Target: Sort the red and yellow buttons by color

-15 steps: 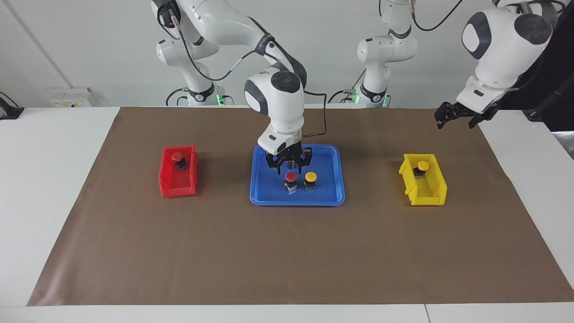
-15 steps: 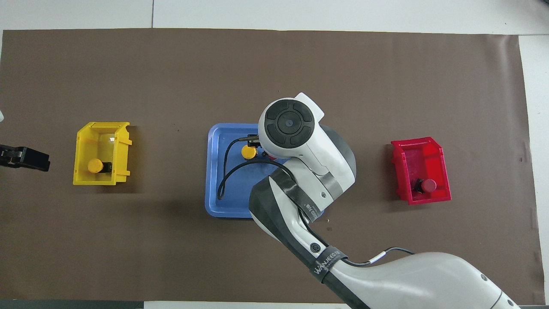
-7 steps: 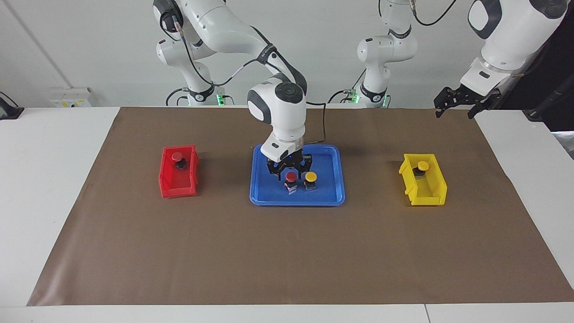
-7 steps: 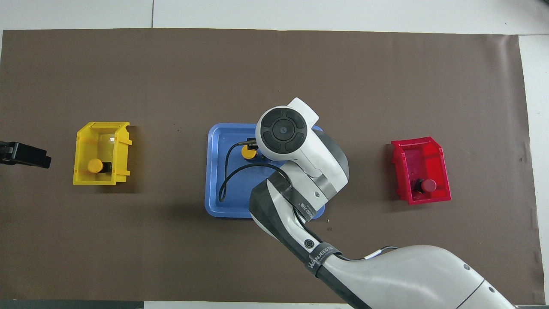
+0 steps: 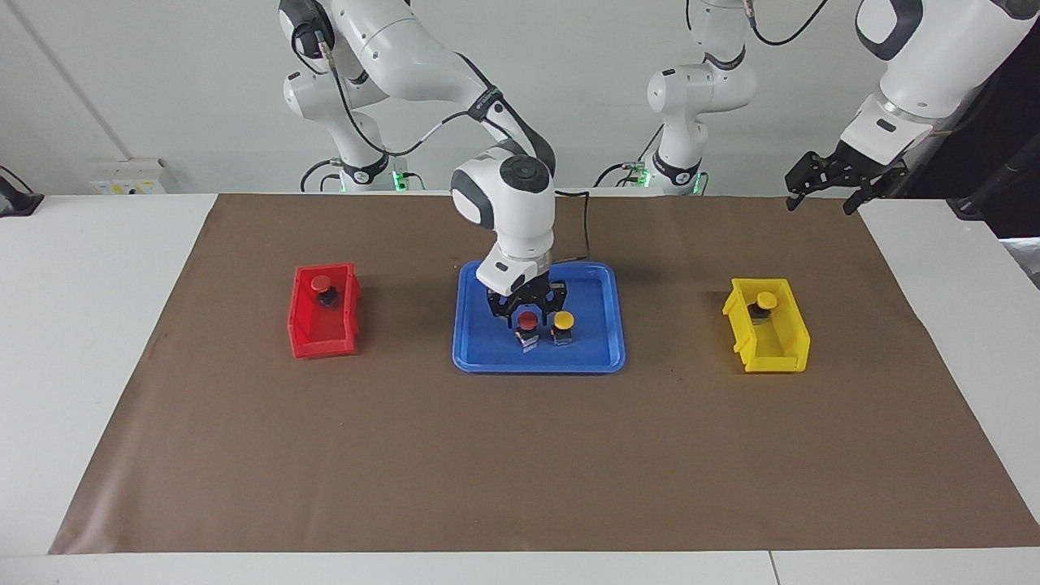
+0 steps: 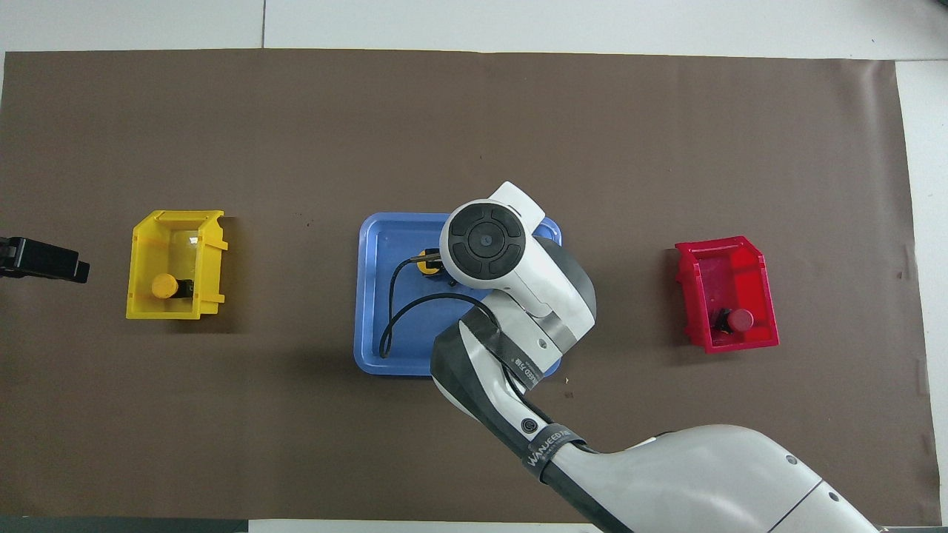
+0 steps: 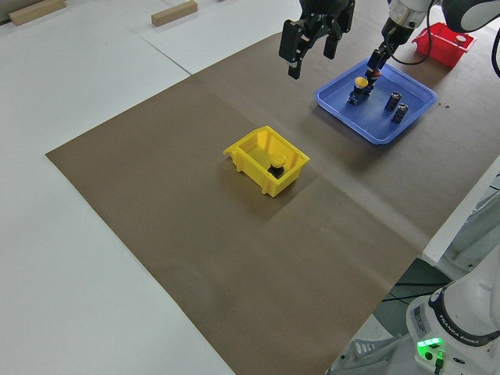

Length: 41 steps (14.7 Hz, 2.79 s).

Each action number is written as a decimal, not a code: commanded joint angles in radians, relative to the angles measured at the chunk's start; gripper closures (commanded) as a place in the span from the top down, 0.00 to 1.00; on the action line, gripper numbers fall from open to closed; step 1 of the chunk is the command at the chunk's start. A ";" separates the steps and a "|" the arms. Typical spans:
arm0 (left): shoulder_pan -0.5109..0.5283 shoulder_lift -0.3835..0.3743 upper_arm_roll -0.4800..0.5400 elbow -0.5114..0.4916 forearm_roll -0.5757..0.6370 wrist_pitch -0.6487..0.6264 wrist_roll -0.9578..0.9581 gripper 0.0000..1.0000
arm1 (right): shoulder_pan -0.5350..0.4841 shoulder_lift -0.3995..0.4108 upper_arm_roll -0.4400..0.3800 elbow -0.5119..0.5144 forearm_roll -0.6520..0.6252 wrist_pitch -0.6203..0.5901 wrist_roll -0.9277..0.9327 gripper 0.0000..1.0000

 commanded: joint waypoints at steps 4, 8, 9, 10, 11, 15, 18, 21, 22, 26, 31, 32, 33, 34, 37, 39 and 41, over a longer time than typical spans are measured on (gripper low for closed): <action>-0.010 -0.021 -0.002 -0.057 -0.020 0.073 -0.066 1.00 | -0.005 -0.019 0.001 -0.041 -0.021 0.048 0.017 0.35; -0.065 -0.021 -0.004 -0.076 -0.020 0.123 -0.170 0.97 | -0.025 -0.025 -0.001 0.022 -0.010 -0.028 0.009 0.23; -0.119 -0.021 -0.004 -0.098 -0.020 0.167 -0.243 0.96 | -0.056 -0.057 -0.001 0.023 -0.010 -0.059 -0.005 0.23; -0.178 -0.021 -0.004 -0.131 -0.020 0.218 -0.334 0.95 | -0.085 -0.097 -0.001 0.016 -0.010 -0.099 -0.044 0.23; -0.247 -0.017 -0.004 -0.158 -0.018 0.267 -0.442 0.95 | -0.112 -0.143 -0.001 0.010 -0.010 -0.163 -0.112 0.23; -0.481 0.056 -0.002 -0.231 -0.009 0.424 -0.653 0.94 | -0.310 -0.346 -0.001 -0.155 -0.007 -0.283 -0.375 0.24; -0.610 0.191 -0.002 -0.212 0.058 0.540 -0.842 0.94 | -0.425 -0.421 -0.001 -0.248 -0.007 -0.280 -0.549 0.24; -0.667 0.322 -0.002 -0.127 0.069 0.582 -0.919 0.93 | -0.516 -0.421 -0.001 -0.259 -0.004 -0.262 -0.676 0.24; -0.676 0.359 -0.002 -0.099 0.071 0.591 -0.940 0.93 | -0.528 -0.421 -0.001 -0.263 0.005 -0.255 -0.687 0.24; -0.690 0.491 0.004 -0.021 0.100 0.632 -0.968 0.87 | -0.590 -0.455 -0.002 -0.393 0.047 -0.109 -0.752 0.24; -0.679 0.497 0.004 -0.022 0.100 0.645 -0.971 0.62 | -0.596 -0.444 -0.002 -0.492 0.074 0.017 -0.760 0.24; -0.678 0.497 0.004 -0.025 0.100 0.645 -0.971 0.61 | -0.599 -0.444 -0.004 -0.518 0.074 0.053 -0.770 0.24; -0.676 0.497 0.004 -0.025 0.100 0.645 -0.971 0.58 | -0.613 -0.444 -0.004 -0.533 0.074 0.073 -0.793 0.24; -0.674 0.497 0.004 -0.027 0.100 0.646 -0.971 0.54 | -0.622 -0.444 -0.004 -0.539 0.074 0.076 -0.805 0.24; -0.667 0.497 0.005 -0.040 0.100 0.646 -0.974 0.29 | -0.627 -0.444 -0.004 -0.561 0.074 0.106 -0.809 0.24; -0.662 0.497 0.005 -0.050 0.100 0.652 -0.993 0.19 | -0.625 -0.438 -0.004 -0.596 0.074 0.172 -0.803 0.24; -0.661 0.497 0.005 -0.050 0.100 0.656 -1.003 0.09 | -0.624 -0.441 -0.002 -0.619 0.074 0.202 -0.801 0.25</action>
